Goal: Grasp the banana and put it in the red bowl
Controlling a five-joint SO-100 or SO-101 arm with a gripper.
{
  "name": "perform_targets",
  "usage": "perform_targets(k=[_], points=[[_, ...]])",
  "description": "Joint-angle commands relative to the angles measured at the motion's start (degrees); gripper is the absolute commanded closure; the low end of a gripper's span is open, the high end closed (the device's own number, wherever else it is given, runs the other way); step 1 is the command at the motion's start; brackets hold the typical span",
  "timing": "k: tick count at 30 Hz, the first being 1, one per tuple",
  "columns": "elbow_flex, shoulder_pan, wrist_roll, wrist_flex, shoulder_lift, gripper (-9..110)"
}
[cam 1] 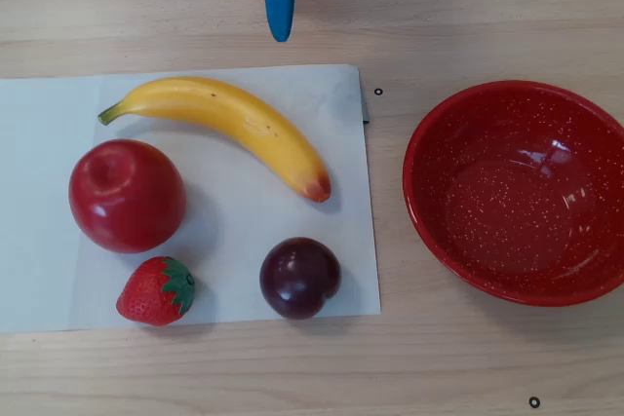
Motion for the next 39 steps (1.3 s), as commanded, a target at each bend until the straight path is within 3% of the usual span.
perform_targets(k=[1,8,17,28,39], points=[[-10.90,-2.64,1.41,2.72,-4.66,101],[-23.91,-3.69,-0.44,11.78,-17.58,100],[-31.46,-3.43,-5.71,16.70,-27.60,83],[-31.73,-4.66,-6.06,17.58,-32.96,56],[-29.44,-8.61,-2.90,15.82,-38.23,51]])
